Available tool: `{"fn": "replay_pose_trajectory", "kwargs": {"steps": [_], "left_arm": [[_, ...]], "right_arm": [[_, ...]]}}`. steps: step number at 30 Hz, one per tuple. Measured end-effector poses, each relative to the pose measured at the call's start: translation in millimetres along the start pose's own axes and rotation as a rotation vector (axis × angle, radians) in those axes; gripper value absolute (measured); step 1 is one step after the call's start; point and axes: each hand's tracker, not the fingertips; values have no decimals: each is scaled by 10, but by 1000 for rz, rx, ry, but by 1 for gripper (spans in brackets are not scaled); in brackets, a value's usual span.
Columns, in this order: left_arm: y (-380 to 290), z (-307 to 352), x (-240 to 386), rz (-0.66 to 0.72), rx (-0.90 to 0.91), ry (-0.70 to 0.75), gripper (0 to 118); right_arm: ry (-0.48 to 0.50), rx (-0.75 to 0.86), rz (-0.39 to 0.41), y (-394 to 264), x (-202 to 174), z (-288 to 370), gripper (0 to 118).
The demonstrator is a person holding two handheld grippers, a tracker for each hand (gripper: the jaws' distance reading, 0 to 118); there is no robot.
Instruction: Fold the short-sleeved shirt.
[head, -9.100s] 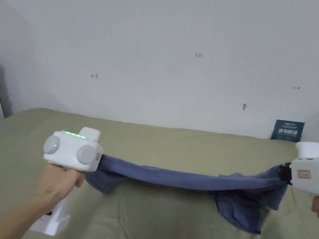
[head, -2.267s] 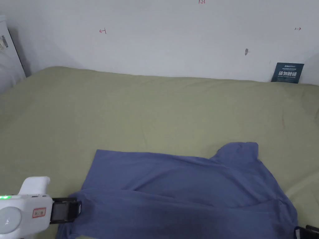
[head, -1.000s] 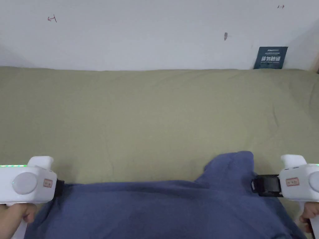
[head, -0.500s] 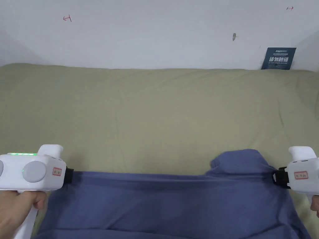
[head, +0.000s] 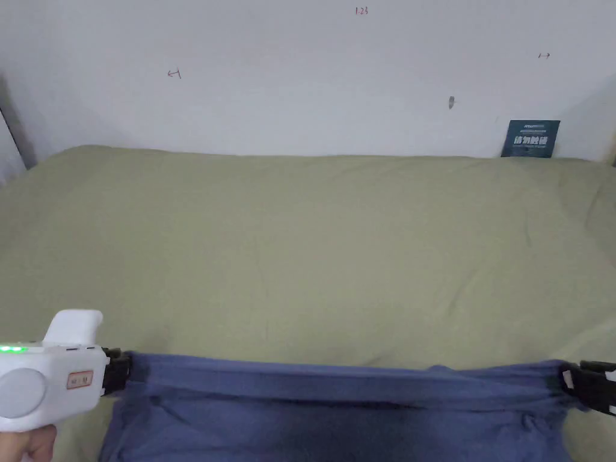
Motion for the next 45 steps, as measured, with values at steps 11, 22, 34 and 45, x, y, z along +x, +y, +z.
{"fn": "replay_pose_trajectory", "kwargs": {"steps": [11,22,34,45], "left_arm": [[-782,-94,-41,0,-105,-1,29],[-215,668,374,78,227,15,117],[193,1086,1321,-1,679,91,0],[161,1176,1293,-29,667,117,0]], "right_arm": [[-5,-123,2,-819,98,-169,24],[-48,164,-16,-291,-381,475,110],[-100,648,57,225,-1608,838,1],[-132,656,105,171,-1694,833,1]]}}
